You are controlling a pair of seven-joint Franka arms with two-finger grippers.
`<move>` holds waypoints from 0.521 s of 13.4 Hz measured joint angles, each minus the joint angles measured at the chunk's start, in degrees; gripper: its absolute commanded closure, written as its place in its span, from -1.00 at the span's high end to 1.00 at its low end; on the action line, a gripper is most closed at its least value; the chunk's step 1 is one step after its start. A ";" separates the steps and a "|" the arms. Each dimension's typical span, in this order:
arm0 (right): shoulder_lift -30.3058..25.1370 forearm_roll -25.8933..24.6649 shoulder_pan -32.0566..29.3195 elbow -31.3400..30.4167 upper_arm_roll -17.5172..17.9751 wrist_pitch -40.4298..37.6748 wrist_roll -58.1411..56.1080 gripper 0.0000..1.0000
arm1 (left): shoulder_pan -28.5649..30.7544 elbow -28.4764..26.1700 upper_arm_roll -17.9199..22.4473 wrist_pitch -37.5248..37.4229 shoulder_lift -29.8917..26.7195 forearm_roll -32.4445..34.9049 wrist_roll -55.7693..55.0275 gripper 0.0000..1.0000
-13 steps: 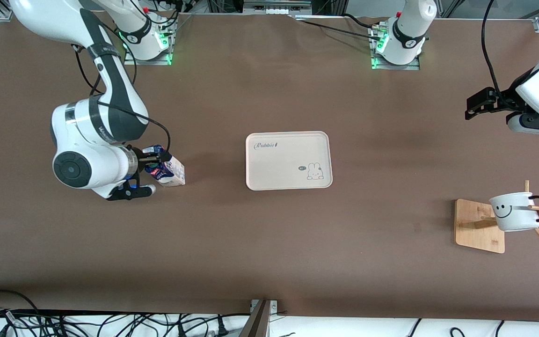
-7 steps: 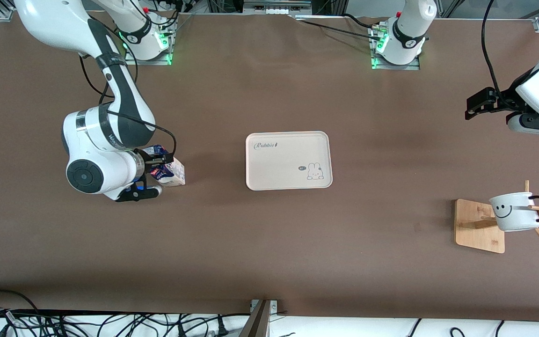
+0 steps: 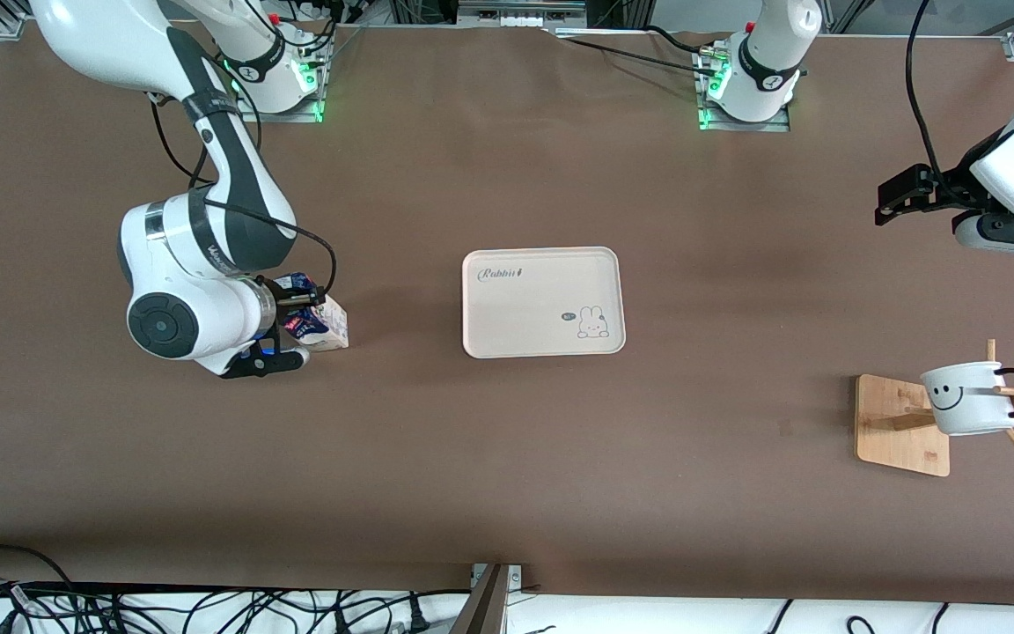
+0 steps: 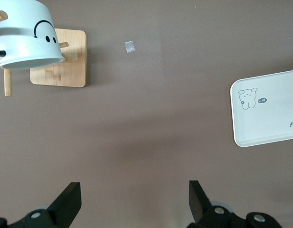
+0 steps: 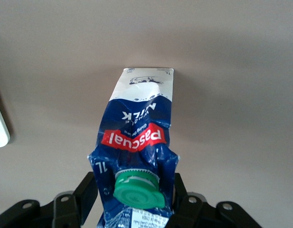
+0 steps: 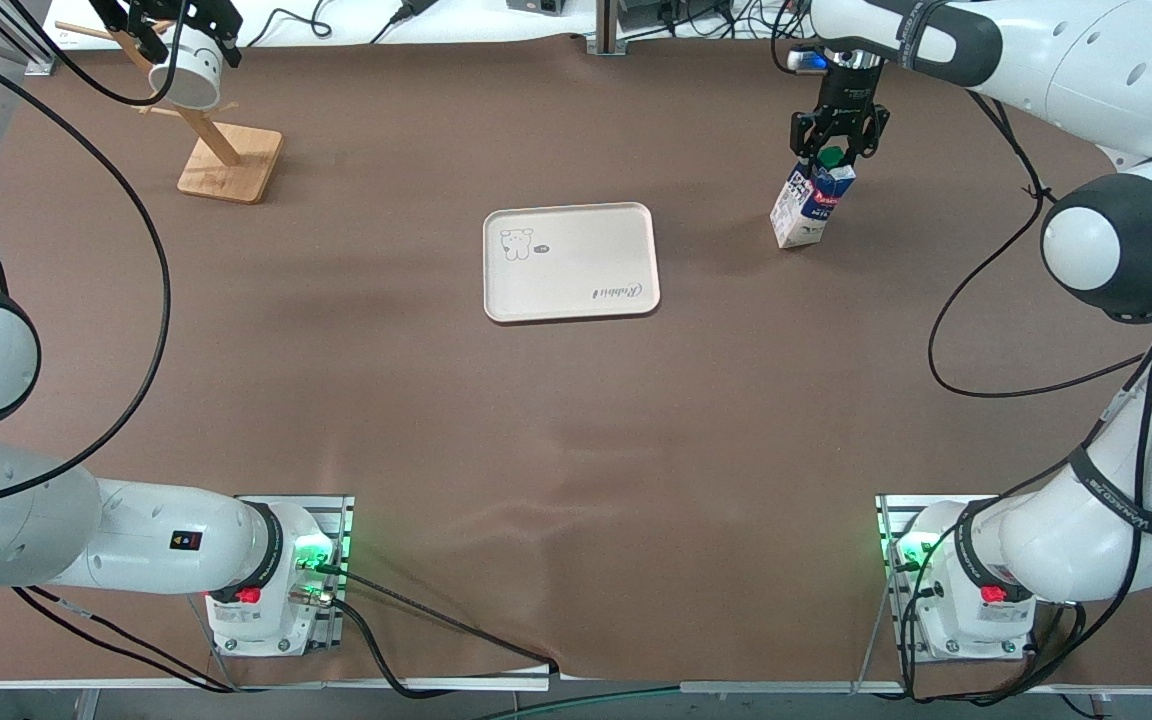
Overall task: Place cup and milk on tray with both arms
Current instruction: 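Close the right gripper on the milk carton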
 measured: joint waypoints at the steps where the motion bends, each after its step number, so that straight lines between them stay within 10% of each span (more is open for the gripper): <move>1: -0.23 0.00 0.00 0.01 0.00 -0.10 0.00 0.23 | 0.00 0.00 0.00 0.00 0.00 0.00 0.00 1.00; 7: -0.39 0.00 0.00 0.01 -0.02 -0.19 0.00 0.13 | 0.00 0.00 0.00 0.00 0.00 0.00 0.00 1.00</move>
